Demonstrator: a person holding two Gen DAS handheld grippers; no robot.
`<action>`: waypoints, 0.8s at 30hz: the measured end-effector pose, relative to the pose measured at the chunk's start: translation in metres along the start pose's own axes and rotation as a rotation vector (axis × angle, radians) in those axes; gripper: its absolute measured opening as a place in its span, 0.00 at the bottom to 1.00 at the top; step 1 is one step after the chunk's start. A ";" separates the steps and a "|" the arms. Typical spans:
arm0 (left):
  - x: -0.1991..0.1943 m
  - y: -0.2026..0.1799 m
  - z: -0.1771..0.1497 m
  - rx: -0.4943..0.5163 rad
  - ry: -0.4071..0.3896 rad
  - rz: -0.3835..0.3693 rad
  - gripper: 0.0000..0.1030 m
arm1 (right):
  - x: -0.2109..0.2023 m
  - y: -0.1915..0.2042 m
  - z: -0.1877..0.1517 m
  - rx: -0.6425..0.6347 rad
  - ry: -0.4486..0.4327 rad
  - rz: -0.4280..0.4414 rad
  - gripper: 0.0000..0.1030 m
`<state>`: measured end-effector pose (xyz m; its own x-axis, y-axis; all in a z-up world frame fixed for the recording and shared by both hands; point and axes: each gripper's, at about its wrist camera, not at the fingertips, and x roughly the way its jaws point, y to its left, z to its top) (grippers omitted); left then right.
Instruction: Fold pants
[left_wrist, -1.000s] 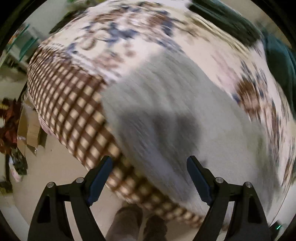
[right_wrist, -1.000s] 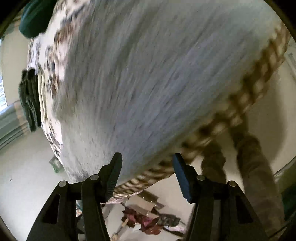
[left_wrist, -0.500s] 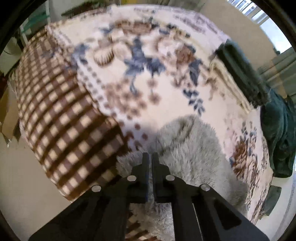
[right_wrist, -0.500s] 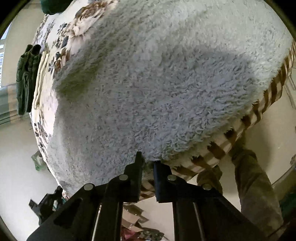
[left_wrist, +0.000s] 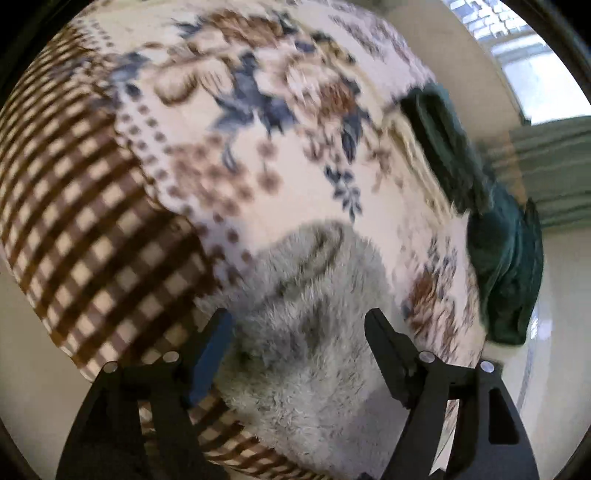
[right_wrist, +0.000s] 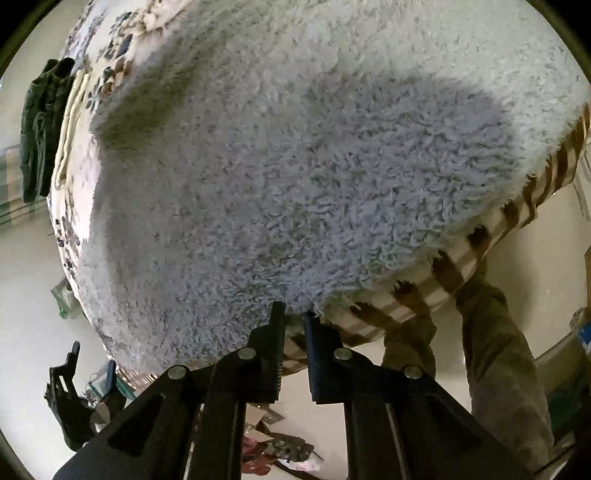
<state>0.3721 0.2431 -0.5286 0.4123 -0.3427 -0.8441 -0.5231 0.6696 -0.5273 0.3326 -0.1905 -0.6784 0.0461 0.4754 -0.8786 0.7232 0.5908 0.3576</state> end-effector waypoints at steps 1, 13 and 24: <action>0.010 -0.003 -0.003 0.010 0.031 0.029 0.70 | 0.001 -0.001 0.001 -0.001 -0.001 -0.001 0.11; -0.018 -0.021 -0.009 0.106 -0.119 0.081 0.12 | 0.002 0.022 -0.015 -0.091 -0.026 -0.016 0.11; -0.012 -0.001 -0.010 0.071 -0.010 0.257 0.49 | -0.022 0.034 -0.015 -0.191 0.075 -0.096 0.49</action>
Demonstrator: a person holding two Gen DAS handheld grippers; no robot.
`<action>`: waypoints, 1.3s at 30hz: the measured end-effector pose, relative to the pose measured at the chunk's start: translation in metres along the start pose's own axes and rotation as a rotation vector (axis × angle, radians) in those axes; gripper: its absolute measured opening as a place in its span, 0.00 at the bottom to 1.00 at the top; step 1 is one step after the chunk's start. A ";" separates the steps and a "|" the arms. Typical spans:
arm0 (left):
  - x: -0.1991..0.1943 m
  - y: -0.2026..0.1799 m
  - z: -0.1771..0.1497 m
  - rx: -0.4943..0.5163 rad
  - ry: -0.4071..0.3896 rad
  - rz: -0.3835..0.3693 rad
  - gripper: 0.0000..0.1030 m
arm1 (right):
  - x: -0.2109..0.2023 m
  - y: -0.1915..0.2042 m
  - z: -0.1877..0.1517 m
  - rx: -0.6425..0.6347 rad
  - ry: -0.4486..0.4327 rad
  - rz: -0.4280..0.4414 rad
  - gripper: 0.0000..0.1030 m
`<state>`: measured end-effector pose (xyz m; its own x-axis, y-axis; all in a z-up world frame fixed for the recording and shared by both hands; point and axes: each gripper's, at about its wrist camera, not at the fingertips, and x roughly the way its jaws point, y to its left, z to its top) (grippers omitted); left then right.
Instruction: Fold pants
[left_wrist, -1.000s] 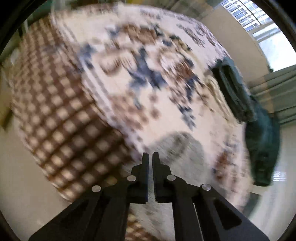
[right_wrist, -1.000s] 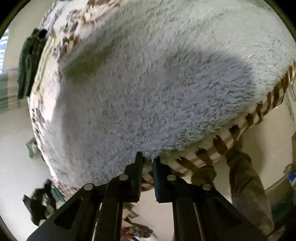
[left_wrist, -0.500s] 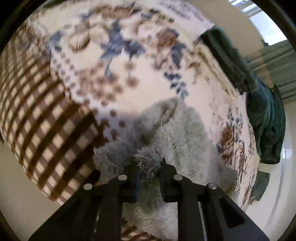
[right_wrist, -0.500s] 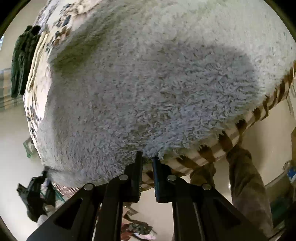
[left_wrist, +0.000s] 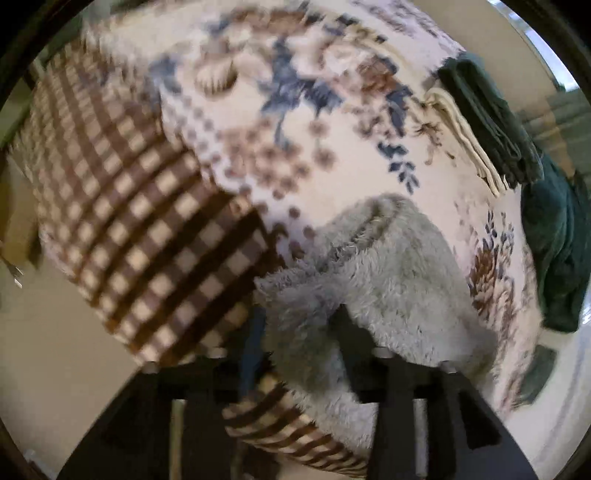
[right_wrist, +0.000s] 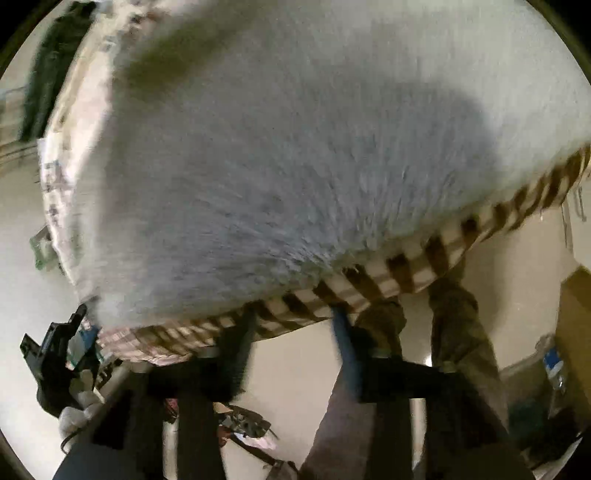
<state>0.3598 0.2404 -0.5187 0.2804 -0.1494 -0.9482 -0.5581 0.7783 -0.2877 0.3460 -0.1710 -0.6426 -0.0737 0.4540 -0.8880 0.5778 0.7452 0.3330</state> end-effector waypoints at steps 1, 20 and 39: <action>-0.012 -0.011 -0.002 0.050 -0.034 0.057 0.74 | -0.013 0.005 0.003 -0.032 -0.015 -0.006 0.50; 0.086 -0.130 -0.034 0.460 0.065 0.188 0.94 | 0.004 0.083 0.231 -0.105 -0.085 0.056 0.36; 0.032 -0.173 -0.144 0.460 0.154 0.173 0.94 | -0.110 -0.199 0.057 0.224 -0.222 0.259 0.64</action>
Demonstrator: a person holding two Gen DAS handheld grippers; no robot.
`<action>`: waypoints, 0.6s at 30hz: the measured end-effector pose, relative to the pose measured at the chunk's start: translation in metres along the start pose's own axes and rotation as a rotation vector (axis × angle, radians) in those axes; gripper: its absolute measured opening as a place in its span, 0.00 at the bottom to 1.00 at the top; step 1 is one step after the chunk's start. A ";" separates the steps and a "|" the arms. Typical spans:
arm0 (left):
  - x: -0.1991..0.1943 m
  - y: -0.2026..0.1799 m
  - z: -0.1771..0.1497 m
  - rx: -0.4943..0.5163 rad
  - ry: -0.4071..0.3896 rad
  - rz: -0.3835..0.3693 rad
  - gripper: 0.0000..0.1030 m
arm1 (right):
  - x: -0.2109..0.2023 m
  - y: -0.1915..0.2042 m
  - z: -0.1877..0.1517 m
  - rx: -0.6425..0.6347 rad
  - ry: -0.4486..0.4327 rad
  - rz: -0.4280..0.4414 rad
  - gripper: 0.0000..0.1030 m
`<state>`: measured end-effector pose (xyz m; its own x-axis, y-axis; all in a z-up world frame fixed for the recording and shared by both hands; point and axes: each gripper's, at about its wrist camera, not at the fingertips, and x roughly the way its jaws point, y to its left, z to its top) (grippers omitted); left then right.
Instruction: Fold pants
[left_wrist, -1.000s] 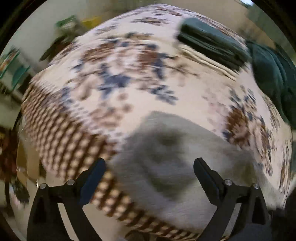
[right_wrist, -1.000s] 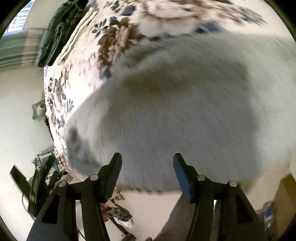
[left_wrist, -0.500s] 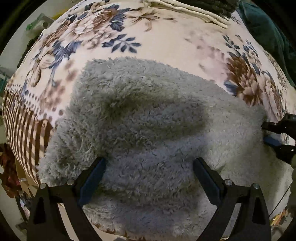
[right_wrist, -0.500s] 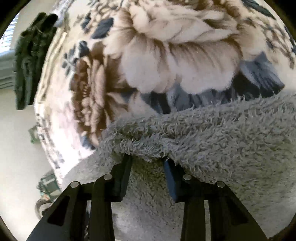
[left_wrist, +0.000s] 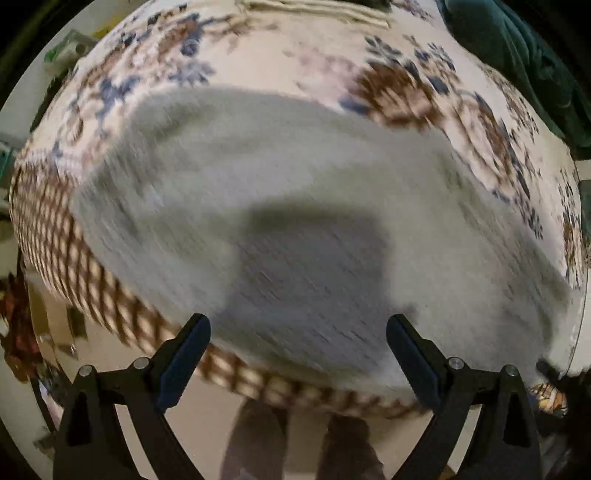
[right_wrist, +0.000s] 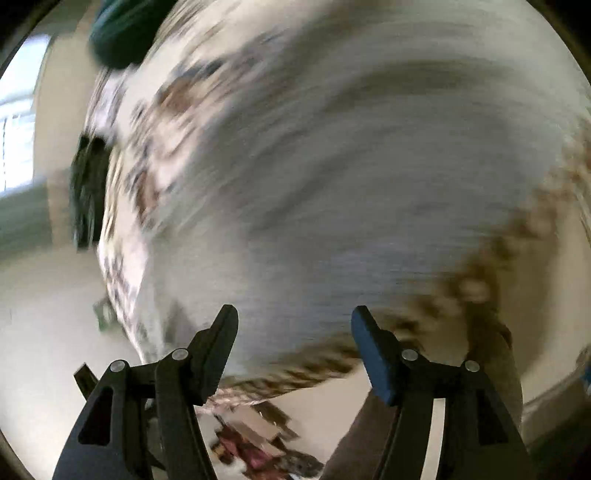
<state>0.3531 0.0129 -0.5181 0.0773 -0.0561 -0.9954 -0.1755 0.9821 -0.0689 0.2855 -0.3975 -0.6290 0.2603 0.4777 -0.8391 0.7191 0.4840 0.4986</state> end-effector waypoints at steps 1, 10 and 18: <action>0.003 -0.017 -0.009 0.003 0.012 -0.005 0.94 | -0.010 -0.020 0.002 0.027 -0.023 -0.002 0.64; 0.021 -0.208 -0.047 0.204 0.011 -0.061 0.94 | -0.122 -0.202 0.088 0.244 -0.276 0.034 0.64; 0.042 -0.328 -0.073 0.386 0.010 -0.050 0.94 | -0.163 -0.247 0.162 0.260 -0.439 0.124 0.64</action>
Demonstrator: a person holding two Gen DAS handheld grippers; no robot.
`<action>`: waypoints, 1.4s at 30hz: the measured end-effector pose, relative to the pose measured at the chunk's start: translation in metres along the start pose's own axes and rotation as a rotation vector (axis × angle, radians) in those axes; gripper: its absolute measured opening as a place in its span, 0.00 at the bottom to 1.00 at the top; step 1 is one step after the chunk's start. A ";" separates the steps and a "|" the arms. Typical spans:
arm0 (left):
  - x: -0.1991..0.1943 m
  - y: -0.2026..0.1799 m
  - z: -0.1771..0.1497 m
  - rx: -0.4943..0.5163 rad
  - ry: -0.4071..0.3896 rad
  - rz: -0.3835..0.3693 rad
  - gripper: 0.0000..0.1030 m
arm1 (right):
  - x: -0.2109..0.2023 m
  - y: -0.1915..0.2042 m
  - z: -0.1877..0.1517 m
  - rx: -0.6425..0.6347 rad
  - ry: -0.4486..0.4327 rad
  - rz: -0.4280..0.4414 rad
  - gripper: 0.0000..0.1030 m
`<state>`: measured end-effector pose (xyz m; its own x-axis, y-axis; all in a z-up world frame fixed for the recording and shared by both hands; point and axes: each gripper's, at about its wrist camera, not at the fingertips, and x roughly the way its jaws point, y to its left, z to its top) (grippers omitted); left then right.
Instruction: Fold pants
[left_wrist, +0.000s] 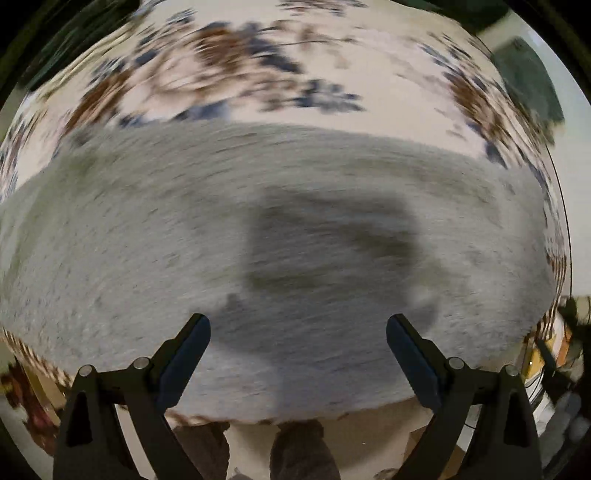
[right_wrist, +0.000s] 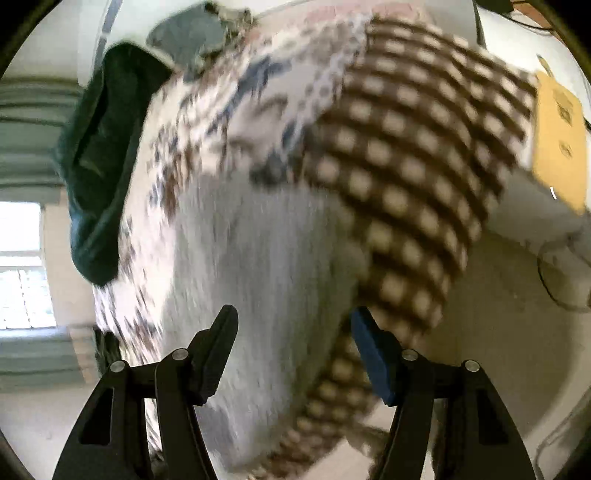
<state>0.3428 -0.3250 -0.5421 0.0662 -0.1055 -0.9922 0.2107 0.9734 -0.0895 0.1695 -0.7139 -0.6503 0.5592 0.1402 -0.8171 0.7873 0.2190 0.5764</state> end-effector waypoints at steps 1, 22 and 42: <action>0.001 -0.011 0.002 0.018 -0.002 0.000 0.94 | -0.001 -0.003 0.010 0.014 -0.004 -0.001 0.64; 0.027 -0.042 0.011 0.084 0.047 -0.012 0.94 | -0.009 -0.055 0.009 0.044 0.095 0.126 0.80; 0.091 -0.057 0.028 0.041 0.166 0.038 1.00 | -0.001 -0.027 0.027 -0.031 0.002 0.029 0.75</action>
<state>0.3646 -0.3956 -0.6248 -0.0867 -0.0304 -0.9958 0.2505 0.9668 -0.0514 0.1543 -0.7459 -0.6647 0.5812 0.1490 -0.8000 0.7624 0.2441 0.5993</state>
